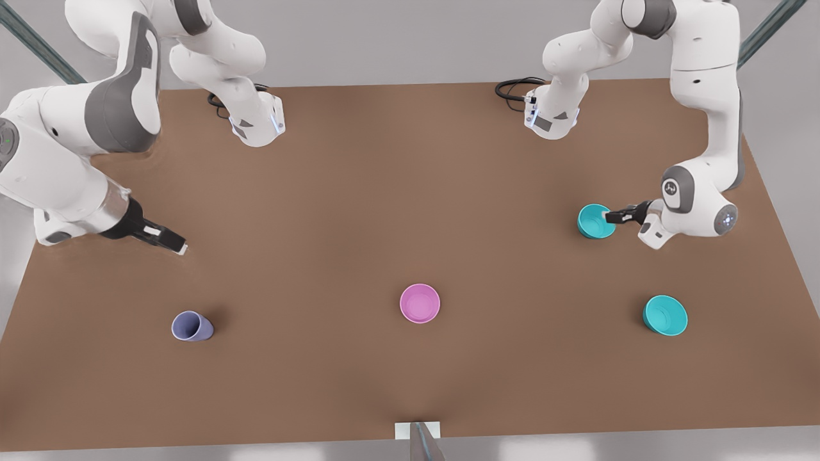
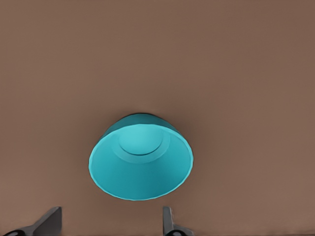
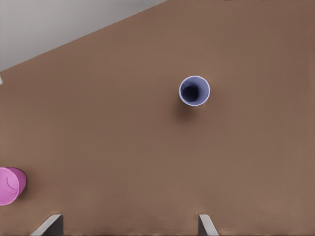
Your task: Stack the blue bowl on the pink bowl
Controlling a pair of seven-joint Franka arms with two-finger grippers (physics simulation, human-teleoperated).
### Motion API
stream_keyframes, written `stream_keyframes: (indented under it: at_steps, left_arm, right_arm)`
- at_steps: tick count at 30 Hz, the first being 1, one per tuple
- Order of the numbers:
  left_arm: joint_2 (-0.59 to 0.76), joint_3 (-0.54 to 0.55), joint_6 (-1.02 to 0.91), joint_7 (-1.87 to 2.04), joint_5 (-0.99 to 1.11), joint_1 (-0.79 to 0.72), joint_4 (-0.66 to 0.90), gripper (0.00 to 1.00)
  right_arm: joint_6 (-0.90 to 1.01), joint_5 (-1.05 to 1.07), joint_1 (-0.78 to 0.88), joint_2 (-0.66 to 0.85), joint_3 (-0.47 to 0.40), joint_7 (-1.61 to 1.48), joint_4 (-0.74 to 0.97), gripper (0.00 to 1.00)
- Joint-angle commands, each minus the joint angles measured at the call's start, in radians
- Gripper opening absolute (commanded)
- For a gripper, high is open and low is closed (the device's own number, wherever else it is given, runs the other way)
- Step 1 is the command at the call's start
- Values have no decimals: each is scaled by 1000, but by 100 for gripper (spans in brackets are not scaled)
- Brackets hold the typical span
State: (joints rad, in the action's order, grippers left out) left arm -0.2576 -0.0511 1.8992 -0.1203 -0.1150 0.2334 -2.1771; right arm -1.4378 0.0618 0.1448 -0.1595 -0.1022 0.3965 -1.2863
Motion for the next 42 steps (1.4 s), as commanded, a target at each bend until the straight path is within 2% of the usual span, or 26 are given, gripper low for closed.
stream_keyframes:
  at_steps: [1,3,11,14,17,18,19,20,21,22,27,30,31,33,35,38,42]
  left_arm:
    - [1,-35,115,-547,-2,6,-15,100]
    - [-2,-36,115,-558,17,7,-21,100]
    - [-74,-36,238,-556,0,3,-69,100]
    - [-98,-36,250,-556,-74,1,-69,100]
    - [-112,-35,268,-556,-83,0,-67,97]
    - [-114,-35,270,-555,-104,-6,-67,86]
    - [-114,-35,270,-555,-104,-6,-66,69]
    - [-112,-35,270,-556,-104,-6,-61,41]
    - [-112,-35,270,-555,-106,-6,-59,27]
    - [-112,-35,267,-555,-106,-6,-59,21]
    - [-109,-35,261,-550,-106,-8,-39,21]
    - [-11,-35,129,-362,-106,-74,0,21]
    - [50,-35,60,-170,-106,-178,39,21]
    - [12,-33,34,201,-106,-416,184,21]
    - [-150,62,-51,364,-104,-442,422,21]
    - [-413,71,-77,633,-97,-606,809,21]
    - [-594,66,-75,795,-95,-692,1088,21]
  right_arm:
    - [209,-93,-19,106,47,-377,-79,100]
    - [125,-71,-31,169,53,-378,-212,100]
    - [128,-89,6,123,44,-377,-205,100]
    - [128,-88,6,123,45,-378,-208,100]
    - [128,-89,6,123,45,-378,-211,100]
    - [128,-88,6,123,45,-378,-211,100]
    - [128,-88,6,124,45,-378,-211,100]
    - [128,-88,6,124,45,-378,-212,100]
    - [128,-88,6,124,45,-378,-214,100]
    - [128,-88,6,124,45,-378,-214,100]
    - [128,-88,6,123,45,-378,-212,100]
    - [128,-88,6,123,45,-378,-212,100]
    - [128,-88,6,123,45,-378,-212,100]
    - [128,-88,6,123,45,-378,-212,100]
    - [128,-88,6,123,45,-380,-212,100]
    - [128,-89,6,123,45,-380,-212,100]
    - [125,-89,6,121,44,-380,-212,100]
